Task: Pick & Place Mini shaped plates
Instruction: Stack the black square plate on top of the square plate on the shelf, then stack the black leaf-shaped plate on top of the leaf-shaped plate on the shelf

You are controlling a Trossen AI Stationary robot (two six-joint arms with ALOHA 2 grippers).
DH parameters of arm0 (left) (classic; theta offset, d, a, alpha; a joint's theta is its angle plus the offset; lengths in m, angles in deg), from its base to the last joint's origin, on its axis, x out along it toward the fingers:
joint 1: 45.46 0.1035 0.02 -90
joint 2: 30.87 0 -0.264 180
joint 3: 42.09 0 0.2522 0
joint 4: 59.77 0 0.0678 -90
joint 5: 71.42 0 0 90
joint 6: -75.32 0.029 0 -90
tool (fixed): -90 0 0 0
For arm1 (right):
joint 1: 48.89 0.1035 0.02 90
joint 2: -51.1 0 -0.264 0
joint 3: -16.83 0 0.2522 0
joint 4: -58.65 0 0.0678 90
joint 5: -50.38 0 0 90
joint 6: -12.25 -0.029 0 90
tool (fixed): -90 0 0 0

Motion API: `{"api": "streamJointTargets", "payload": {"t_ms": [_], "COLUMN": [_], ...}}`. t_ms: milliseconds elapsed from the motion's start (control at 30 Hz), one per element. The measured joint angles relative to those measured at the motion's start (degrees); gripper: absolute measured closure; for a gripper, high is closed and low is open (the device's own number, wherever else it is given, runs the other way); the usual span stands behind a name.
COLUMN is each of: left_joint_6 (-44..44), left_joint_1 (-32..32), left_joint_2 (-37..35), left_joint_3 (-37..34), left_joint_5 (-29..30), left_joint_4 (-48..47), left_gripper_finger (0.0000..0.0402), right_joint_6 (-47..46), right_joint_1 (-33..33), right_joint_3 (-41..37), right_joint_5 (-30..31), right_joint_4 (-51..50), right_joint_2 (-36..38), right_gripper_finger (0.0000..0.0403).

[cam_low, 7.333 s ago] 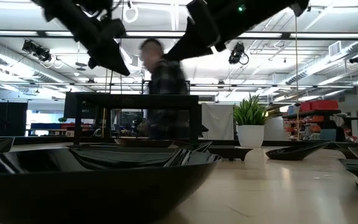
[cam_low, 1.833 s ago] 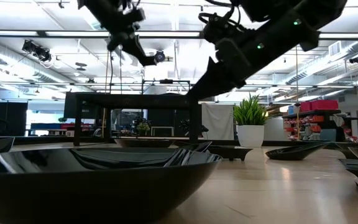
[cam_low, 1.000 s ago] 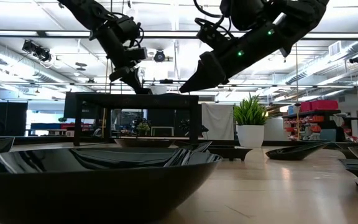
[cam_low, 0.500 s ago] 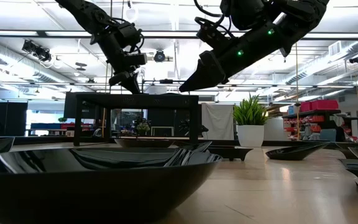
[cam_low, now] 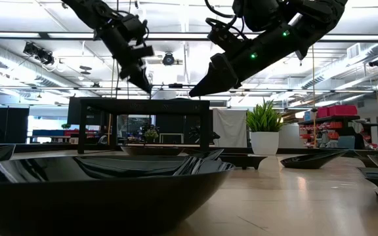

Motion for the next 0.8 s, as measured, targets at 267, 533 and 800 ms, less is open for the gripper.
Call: {"api": "streamJointTargets", "payload": {"t_ms": [267, 533, 800], "left_joint_6": [-7.4, -8.3, -14.6], "left_joint_1": [1.3, 1.2, -0.4], "left_joint_2": [0.4, 2.0, -2.9], "left_joint_3": [0.0, -0.1, -0.1], "left_joint_5": [-8.2, -7.4, -1.3], "left_joint_4": [0.0, -1.9, -10.9], "left_gripper_finger": [0.0266, 0.0307, 0.0338], "right_joint_6": [0.0, 0.0, -2.3], "right_joint_1": [-0.7, -0.7, -0.3], "right_joint_3": [0.0, 0.0, 0.0], "right_joint_5": [0.0, 0.0, -1.5], "right_joint_4": [1.6, 2.2, -8.1], "right_joint_2": [0.0, 0.0, 5.7], "right_gripper_finger": [0.0298, 0.0298, 0.0298]}}
